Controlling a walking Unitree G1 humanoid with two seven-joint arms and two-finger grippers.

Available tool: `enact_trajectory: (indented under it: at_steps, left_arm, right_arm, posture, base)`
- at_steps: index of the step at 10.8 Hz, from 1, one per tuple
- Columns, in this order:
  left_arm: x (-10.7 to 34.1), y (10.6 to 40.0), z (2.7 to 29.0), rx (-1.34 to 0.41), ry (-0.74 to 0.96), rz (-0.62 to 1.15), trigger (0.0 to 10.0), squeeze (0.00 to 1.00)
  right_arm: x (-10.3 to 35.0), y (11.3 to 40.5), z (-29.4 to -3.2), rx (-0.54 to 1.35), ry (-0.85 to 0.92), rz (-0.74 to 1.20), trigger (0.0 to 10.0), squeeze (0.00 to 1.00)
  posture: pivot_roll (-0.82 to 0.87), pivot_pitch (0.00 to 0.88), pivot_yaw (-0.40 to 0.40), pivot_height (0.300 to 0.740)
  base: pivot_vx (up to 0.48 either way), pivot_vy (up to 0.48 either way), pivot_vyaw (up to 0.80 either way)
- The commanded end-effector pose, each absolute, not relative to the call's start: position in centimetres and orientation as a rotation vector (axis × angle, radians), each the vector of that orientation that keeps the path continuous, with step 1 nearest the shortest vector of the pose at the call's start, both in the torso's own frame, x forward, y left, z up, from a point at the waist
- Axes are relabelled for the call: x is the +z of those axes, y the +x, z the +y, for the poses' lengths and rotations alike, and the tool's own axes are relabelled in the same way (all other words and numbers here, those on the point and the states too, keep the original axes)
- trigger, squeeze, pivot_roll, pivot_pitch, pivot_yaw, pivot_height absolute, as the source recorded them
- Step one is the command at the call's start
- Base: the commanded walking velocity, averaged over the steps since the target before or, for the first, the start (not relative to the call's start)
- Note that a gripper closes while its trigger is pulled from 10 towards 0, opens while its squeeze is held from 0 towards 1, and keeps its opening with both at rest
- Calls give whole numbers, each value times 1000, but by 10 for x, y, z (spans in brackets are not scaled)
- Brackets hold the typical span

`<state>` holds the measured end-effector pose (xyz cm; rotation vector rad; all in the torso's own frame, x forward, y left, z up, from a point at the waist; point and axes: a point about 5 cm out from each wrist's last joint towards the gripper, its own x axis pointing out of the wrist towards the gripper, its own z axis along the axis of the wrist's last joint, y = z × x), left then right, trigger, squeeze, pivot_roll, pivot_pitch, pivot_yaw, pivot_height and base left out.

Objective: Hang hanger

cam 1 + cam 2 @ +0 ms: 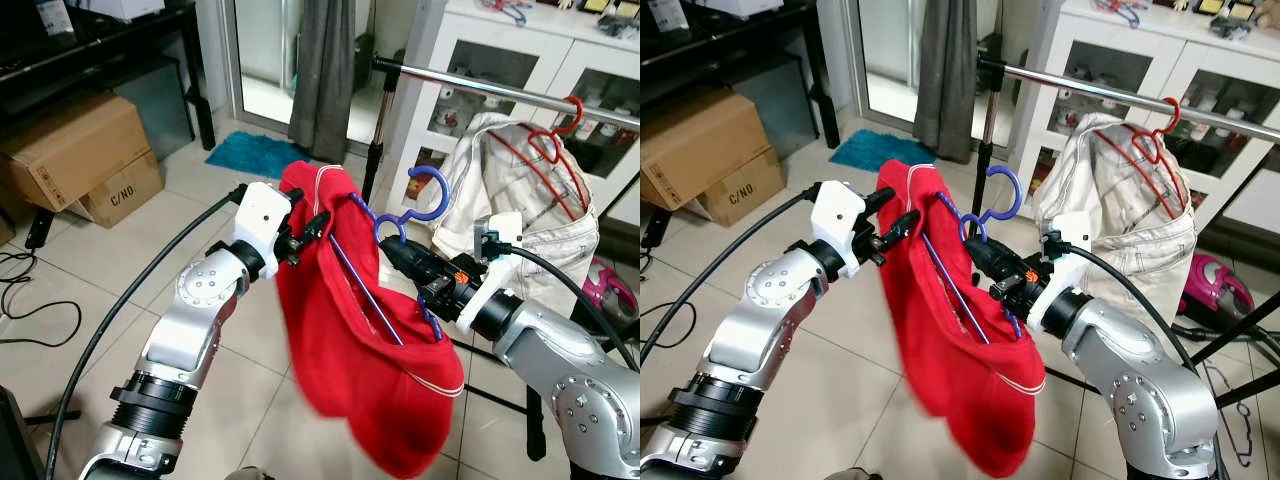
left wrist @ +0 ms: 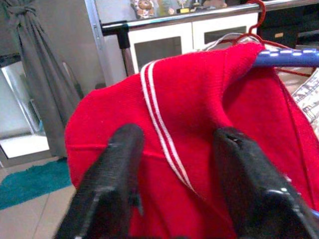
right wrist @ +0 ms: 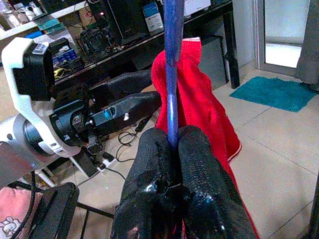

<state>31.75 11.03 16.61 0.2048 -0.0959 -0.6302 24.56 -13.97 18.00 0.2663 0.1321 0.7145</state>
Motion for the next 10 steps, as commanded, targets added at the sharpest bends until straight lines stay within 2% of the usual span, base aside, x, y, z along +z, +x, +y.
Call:
enact_trajectory:
  at_steps: [1,10]
  left_arm:
    - [171,319,108,-645,196,-119,0,0]
    - [171,327,125,-564,177,-104,0,0]
  right_arm:
    - [188,243,-139,737,261,82,0,0]
    - [190,241,-135,768,259,75,0,0]
  posture:
    - [-10,0,-42,740]
    - [-6,0,-41,740]
  base:
    - [0,0,0]
    - [0,0,0]
